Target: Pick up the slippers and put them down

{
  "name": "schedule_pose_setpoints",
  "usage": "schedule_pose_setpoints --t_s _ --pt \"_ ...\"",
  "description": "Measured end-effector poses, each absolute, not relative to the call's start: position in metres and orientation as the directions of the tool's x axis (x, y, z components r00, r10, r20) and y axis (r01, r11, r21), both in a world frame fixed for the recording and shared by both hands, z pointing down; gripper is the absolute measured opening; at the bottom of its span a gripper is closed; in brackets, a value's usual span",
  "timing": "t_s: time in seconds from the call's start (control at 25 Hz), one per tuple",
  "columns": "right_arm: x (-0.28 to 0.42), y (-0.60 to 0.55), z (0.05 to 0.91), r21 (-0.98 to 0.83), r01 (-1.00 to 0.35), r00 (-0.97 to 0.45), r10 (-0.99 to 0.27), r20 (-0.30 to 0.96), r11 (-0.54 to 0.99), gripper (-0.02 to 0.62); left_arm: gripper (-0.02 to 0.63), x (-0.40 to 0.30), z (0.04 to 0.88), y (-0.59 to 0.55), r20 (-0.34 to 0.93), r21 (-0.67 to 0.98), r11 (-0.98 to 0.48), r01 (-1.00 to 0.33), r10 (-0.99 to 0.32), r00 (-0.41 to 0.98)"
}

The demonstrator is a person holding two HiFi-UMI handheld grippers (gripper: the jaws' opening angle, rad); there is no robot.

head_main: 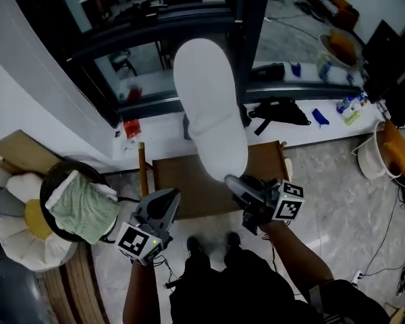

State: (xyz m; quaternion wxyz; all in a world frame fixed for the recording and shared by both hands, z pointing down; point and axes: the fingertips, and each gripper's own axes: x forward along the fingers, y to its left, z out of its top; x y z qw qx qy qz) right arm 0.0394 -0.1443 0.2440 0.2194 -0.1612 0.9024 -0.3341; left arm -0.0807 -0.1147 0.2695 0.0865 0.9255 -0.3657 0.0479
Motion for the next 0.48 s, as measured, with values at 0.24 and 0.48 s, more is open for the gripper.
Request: schedule_pose_setpoints --t_s 0.24,0.48 --pt "0.044 -0.15 0.168 -0.557 -0.124 -0.838 -0.387 -0.385 0.821 0.049 0.014 -0.073 0.198 -0.123 0.05 0.019 -0.735 -0.678 -0.676 0.735" --pt "0.038 -0.139 0.122 -0.495 -0.12 -0.83 -0.36 -0.425 0.86 0.049 0.013 -0.064 0.14 -0.11 -0.014 -0.079 -0.751 -0.656 -0.657 0.754"
